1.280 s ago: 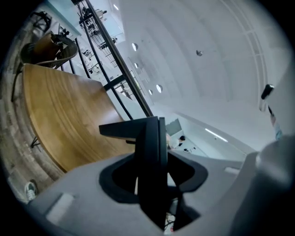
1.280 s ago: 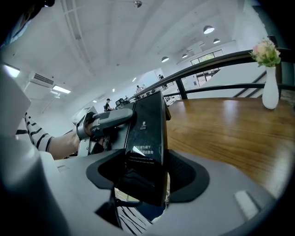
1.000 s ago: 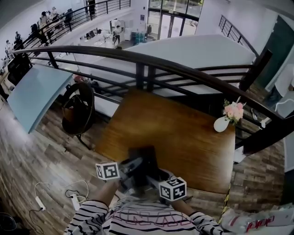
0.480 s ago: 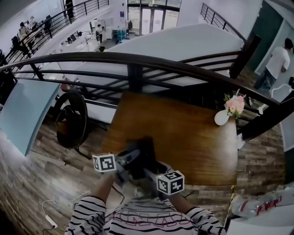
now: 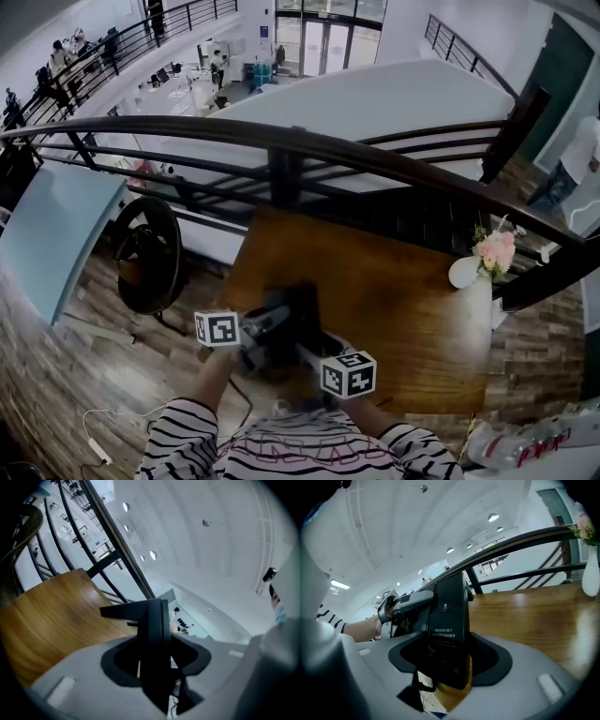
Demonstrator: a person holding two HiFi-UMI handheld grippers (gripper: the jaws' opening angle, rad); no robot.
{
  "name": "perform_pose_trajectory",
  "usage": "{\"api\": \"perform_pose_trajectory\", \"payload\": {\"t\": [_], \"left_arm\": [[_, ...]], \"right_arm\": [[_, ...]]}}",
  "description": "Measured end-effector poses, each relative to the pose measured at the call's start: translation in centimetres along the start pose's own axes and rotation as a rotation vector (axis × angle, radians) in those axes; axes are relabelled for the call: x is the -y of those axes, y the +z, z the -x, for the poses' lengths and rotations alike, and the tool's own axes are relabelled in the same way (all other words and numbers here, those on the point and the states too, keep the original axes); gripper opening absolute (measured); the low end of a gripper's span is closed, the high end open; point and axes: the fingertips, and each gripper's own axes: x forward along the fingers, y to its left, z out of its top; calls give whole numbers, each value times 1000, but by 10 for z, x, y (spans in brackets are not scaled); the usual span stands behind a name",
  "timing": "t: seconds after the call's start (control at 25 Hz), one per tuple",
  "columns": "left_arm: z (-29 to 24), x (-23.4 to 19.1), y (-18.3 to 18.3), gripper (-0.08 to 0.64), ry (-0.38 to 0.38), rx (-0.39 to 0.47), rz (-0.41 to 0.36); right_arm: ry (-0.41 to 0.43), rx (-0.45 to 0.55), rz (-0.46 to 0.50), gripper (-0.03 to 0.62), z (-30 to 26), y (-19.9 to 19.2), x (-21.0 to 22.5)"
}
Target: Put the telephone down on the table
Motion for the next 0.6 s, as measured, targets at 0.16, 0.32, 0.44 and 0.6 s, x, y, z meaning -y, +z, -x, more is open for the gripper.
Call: {"api": "perform_pose_trajectory", "payload": {"t": [0.16,0.32,0.44,0.6], "left_arm": [[-26,-21,26,179,-10,-3,-15],[-52,-45,50,179,-14,-27,-17],[-70,-63,64,178,-24,-64,-24],[-98,-95,77,176,-26,-129,-35]], "right_arm": [[1,-3,-7,272,-21,25,27],[0,-3,-30,263,-44,48,55],[-1,-6,-59,256,-61,59,73],[-3,-13,-100,256,-84,70,102]]}}
